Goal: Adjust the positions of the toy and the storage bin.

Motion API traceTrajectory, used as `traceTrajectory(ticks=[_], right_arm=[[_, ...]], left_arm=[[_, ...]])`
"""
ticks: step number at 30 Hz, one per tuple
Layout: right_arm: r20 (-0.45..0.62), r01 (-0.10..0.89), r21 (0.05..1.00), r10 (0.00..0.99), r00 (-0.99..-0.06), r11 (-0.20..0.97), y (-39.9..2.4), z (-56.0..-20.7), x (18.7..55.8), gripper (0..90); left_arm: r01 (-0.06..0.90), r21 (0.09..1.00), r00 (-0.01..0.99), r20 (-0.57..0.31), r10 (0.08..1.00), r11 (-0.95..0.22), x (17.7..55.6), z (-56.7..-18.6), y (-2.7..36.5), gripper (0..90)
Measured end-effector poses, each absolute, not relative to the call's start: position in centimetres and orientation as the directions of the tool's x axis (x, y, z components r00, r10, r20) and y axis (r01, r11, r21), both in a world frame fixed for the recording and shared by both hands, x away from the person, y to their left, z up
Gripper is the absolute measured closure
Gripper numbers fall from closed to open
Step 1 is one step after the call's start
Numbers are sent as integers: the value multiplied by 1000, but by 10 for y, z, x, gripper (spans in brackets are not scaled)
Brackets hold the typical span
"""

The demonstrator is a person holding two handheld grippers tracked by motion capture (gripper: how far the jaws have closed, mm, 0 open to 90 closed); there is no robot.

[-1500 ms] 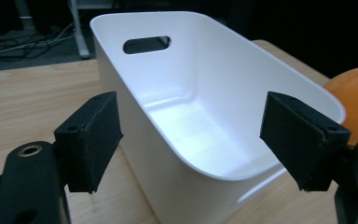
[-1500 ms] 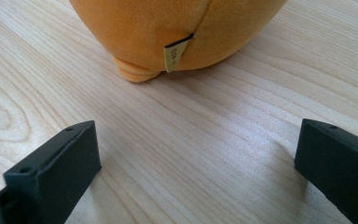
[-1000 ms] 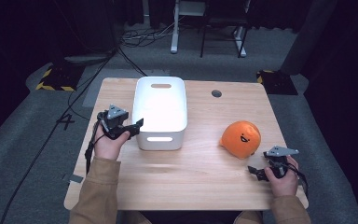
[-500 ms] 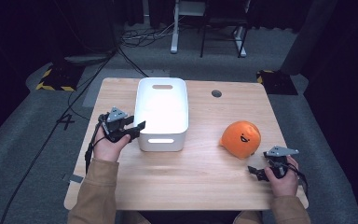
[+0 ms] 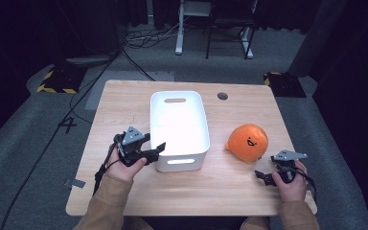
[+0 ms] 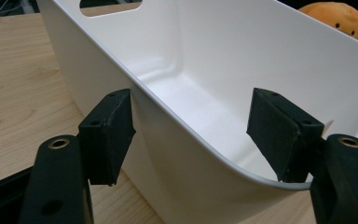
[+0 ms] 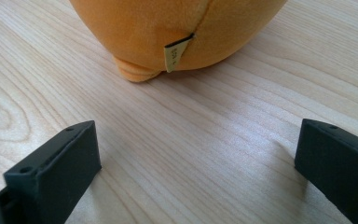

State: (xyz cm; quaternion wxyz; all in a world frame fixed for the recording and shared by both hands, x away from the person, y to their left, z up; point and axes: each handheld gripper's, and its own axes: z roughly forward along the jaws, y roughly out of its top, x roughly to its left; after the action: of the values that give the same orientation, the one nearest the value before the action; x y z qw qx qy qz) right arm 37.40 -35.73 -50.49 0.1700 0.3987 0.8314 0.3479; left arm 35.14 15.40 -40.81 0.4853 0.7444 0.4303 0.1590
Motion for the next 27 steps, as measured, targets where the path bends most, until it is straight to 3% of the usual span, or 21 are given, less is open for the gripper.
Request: traceTrajectory(ticks=[4,27], right_arm=[[-5,545,714,781,-625,440,-357,-505,374,0],[-5,545,714,781,-625,441,-357,-505,374,0]], left_arm=[[465,863,604,-147,783,-197,339,-407,146,322],[437,862,685,-134,716,-257,293,-407,119,263]])
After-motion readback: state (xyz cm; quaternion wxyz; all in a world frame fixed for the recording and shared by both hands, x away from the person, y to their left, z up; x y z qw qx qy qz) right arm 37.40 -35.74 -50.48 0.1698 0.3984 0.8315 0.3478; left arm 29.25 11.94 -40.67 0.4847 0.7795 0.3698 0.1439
